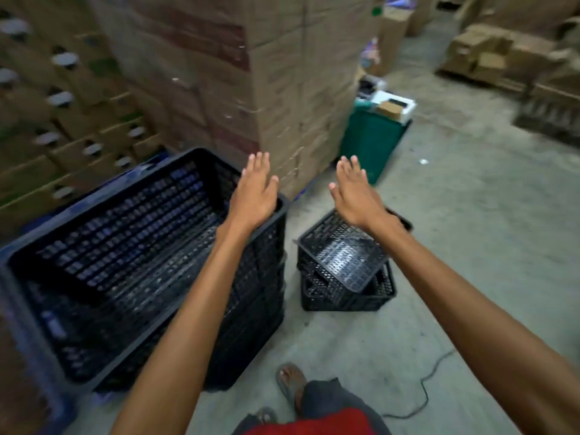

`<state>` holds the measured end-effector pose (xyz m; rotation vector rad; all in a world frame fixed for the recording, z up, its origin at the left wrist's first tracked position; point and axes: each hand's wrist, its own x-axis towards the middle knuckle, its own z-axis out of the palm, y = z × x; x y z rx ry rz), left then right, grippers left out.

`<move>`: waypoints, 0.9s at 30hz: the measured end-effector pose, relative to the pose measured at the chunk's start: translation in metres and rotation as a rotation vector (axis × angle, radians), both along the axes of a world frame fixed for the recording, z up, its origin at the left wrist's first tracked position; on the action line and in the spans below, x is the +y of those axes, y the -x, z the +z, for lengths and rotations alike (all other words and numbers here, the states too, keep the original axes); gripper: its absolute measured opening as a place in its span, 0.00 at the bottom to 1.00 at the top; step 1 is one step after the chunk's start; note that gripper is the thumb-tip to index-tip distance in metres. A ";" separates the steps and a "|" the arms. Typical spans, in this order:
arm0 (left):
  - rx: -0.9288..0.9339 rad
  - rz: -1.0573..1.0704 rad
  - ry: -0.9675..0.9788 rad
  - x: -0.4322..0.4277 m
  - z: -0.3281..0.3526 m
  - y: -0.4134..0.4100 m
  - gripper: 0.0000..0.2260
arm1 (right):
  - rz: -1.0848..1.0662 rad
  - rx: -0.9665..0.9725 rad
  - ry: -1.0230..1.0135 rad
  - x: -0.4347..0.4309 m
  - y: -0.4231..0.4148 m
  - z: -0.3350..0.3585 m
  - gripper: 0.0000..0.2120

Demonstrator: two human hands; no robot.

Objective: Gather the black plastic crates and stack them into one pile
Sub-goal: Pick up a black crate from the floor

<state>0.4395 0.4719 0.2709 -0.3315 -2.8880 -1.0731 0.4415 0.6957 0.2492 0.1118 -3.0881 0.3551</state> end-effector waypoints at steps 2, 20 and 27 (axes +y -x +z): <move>-0.035 -0.101 -0.045 0.037 -0.021 -0.013 0.25 | -0.072 -0.043 0.028 0.026 -0.025 -0.014 0.29; -0.826 0.163 -0.111 0.171 -0.262 0.016 0.24 | -0.146 -0.478 0.089 0.235 0.057 -0.201 0.35; -0.938 0.657 -0.085 0.252 -0.378 0.099 0.23 | -0.011 -0.506 0.022 0.341 0.227 -0.316 0.35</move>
